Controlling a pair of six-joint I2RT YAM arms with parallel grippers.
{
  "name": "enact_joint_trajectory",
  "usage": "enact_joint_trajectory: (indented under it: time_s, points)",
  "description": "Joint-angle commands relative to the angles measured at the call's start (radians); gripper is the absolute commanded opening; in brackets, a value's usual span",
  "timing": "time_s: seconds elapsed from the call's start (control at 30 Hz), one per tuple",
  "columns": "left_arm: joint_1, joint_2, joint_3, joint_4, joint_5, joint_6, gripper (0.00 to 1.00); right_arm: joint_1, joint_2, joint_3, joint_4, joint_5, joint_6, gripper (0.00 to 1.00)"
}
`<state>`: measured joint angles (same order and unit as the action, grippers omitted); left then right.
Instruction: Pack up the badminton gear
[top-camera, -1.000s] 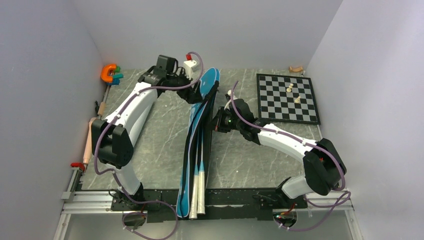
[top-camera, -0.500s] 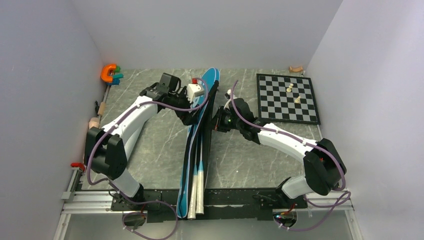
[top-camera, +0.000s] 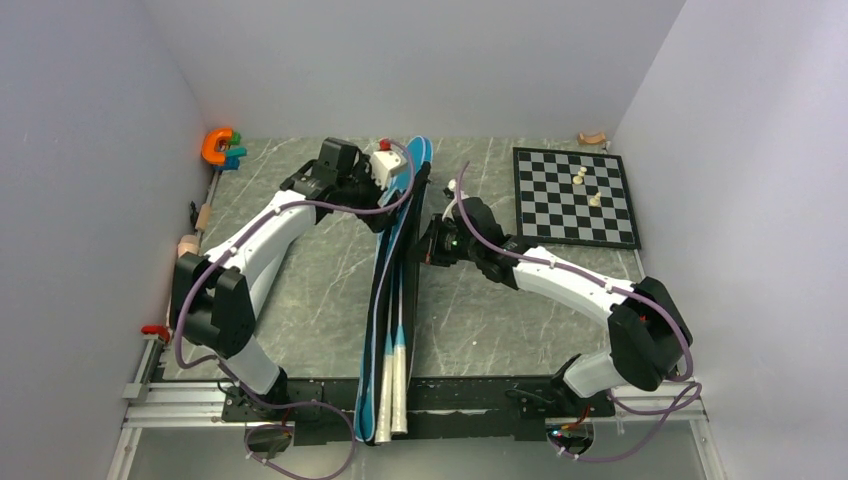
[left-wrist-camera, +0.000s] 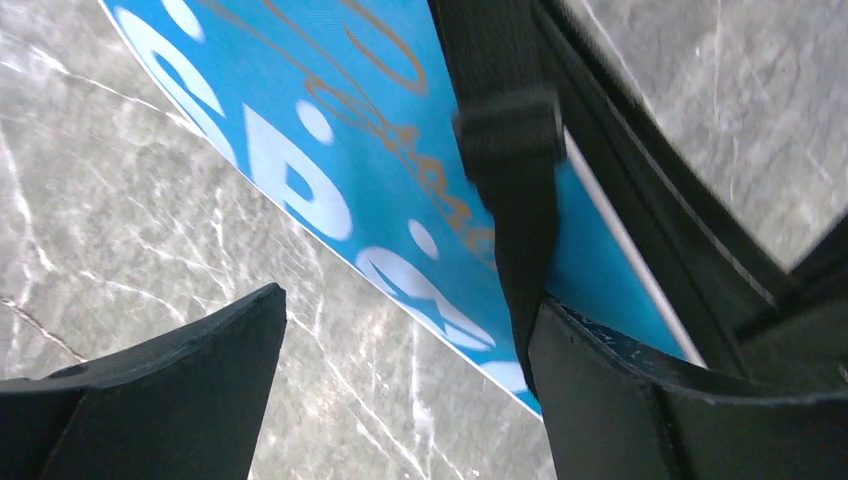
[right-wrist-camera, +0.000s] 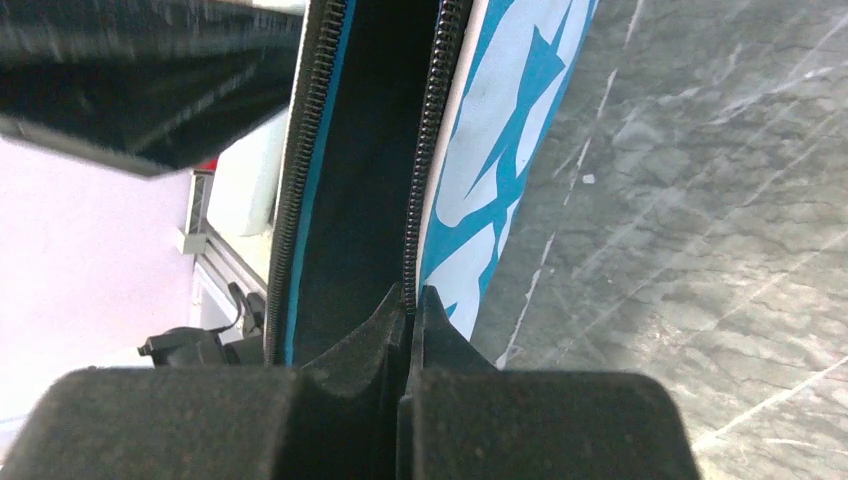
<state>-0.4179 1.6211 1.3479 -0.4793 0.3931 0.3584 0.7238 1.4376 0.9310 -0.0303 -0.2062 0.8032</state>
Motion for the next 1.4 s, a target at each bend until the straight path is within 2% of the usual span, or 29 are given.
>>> enact_joint_trajectory:
  time_s: [0.0,0.3,0.53,0.67,0.9,1.2,1.3,1.37]
  points:
    - [-0.005,0.032,0.107,0.117,-0.060,-0.118,0.90,0.042,-0.025,0.086,0.042,-0.005,-0.024,0.00]
    - [0.007,0.081,0.157,0.199,-0.271,-0.225,0.87,0.062,-0.036,0.085,0.033,0.020,-0.035,0.00]
    - [0.024,0.054,0.160,0.148,-0.372,-0.259,0.92,0.060,-0.041,0.078,-0.002,0.036,-0.028,0.00]
    - [0.034,0.020,0.177,0.056,-0.325,-0.245,0.99,0.057,-0.041,0.078,-0.012,0.050,-0.022,0.00]
    - [0.034,-0.152,0.090,-0.040,-0.238,-0.200,0.99,0.043,-0.040,0.093,-0.030,0.054,-0.021,0.00]
    - [0.041,-0.331,0.070,-0.210,-0.099,-0.194,0.99,0.032,-0.039,0.112,-0.047,0.054,-0.010,0.00]
    - [0.039,-0.368,0.011,-0.230,0.008,-0.156,1.00,0.031,-0.039,0.123,-0.055,0.053,-0.007,0.00]
    - [0.035,-0.383,-0.032,-0.243,0.150,-0.157,0.99,0.031,-0.039,0.133,-0.064,0.052,-0.004,0.00]
